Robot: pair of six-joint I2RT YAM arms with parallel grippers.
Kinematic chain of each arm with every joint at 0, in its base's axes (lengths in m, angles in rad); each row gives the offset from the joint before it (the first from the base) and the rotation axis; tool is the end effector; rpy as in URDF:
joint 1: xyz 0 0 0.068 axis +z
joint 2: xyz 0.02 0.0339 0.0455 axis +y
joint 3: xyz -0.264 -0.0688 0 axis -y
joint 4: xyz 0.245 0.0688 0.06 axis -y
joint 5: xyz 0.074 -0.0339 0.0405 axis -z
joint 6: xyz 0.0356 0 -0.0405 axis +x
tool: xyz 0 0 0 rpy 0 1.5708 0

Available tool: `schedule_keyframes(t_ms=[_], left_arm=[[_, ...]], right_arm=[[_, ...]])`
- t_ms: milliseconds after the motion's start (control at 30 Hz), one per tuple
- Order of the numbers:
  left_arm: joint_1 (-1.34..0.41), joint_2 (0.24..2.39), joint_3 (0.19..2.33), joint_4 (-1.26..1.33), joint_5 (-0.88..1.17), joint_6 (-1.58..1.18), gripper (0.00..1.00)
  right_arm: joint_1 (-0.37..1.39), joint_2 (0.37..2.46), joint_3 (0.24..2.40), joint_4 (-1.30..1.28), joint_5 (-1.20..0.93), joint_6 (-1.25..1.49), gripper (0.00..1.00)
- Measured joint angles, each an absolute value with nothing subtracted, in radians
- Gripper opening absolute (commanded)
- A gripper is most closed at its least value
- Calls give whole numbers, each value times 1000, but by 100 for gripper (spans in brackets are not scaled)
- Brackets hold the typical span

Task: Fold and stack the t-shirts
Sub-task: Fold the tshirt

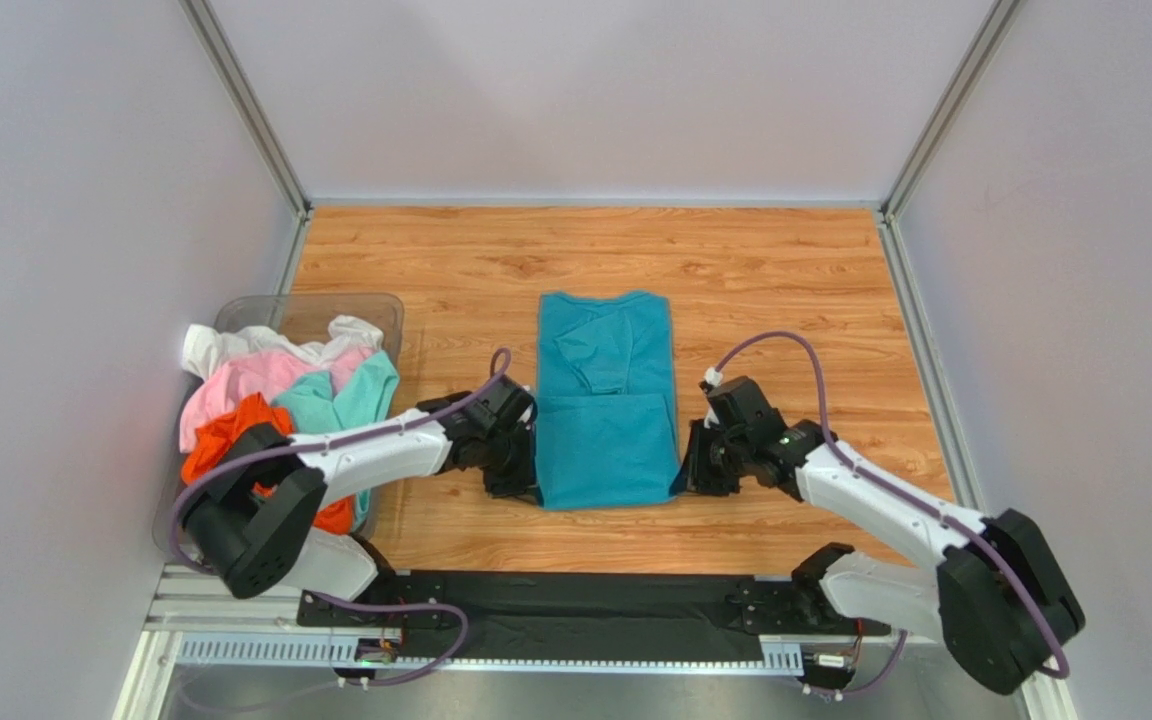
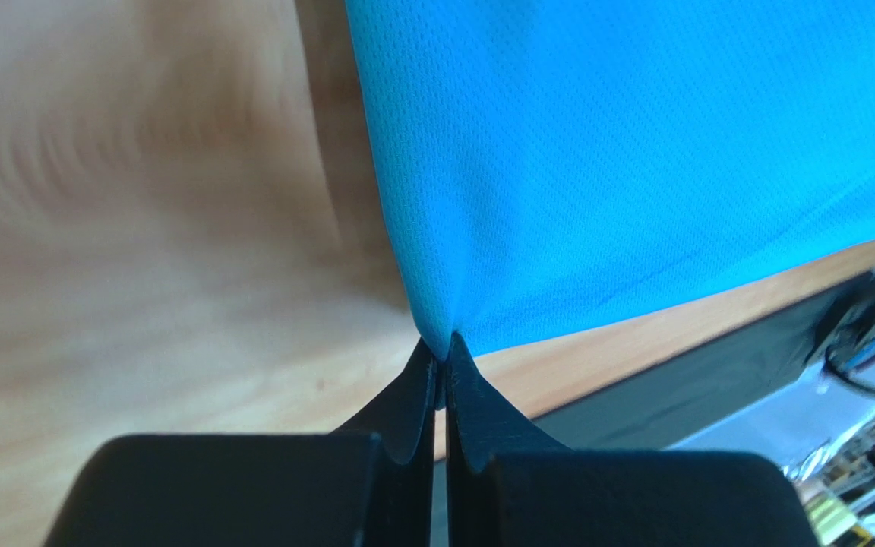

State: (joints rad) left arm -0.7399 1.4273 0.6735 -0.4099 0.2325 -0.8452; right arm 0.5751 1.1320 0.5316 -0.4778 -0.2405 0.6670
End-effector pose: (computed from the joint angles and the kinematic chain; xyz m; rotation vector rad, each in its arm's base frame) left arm 0.1754 -0.1712 0.1511 -0.0841 2.9440 -0.6742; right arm 0.1592 0.1133 0.1679 0.0436 2.7998 0.6845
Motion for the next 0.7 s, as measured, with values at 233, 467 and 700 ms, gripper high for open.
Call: schedule_keyframes(t_ms=[233,467,700], left_arm=[[-886,1148,616,-548,199,-920,0],[-985,911,633,-715,176,-986,2],[-995,782,712,-817,178,-999,2]], right_arm=[[685,895,500,-647,-317,735,0],[784,729,526,-821,-411,817,0],[790,638,601,-894,-510,888,0]])
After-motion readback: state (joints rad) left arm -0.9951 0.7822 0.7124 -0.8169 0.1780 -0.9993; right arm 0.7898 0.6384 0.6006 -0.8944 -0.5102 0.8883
